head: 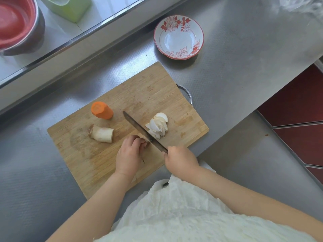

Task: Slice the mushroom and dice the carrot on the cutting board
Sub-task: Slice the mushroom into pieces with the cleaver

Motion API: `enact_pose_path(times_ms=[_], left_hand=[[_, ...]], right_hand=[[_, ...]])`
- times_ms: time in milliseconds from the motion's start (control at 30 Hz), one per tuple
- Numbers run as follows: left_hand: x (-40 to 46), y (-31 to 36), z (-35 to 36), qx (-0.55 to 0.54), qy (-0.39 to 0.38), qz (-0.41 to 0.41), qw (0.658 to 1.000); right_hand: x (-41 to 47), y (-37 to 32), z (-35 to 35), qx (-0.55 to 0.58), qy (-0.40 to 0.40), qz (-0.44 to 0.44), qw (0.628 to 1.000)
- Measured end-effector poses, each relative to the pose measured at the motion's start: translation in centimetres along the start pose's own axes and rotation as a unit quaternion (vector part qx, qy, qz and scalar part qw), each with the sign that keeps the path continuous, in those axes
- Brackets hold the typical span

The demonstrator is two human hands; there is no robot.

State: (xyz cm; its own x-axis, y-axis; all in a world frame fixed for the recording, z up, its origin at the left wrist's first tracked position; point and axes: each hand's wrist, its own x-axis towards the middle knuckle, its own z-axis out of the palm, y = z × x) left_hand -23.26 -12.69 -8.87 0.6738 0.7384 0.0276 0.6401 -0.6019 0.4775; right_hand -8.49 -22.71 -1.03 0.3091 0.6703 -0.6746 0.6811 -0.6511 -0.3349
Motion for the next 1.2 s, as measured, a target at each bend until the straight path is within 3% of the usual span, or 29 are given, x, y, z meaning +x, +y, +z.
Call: enact_pose_path(times_ms=[167,500,933,1200], left_hand=[[-0.1,0.3,-0.3,0.009,0.006,0.008,1.0],[0.0,0.2,-0.2,0.013,0.004,0.012,1.0],[-0.3,-0.2,-0.1,-0.015,0.001,0.0,1.0],[-0.3,-0.2,0.1,-0.012,0.011,0.003,1.0]], right_hand=[[-1.0,-0.9,-0.3,-0.075,0.014,-0.036,0.996],[-0.6,-2.2,-0.7,-0.079,-0.031,-0.012,0.996],[1.9,-0.6,-0.4,0.055,-0.036,0.045,0.997],[-1.0,-1.1,-0.5,-0.058,0.015,-0.03,0.998]])
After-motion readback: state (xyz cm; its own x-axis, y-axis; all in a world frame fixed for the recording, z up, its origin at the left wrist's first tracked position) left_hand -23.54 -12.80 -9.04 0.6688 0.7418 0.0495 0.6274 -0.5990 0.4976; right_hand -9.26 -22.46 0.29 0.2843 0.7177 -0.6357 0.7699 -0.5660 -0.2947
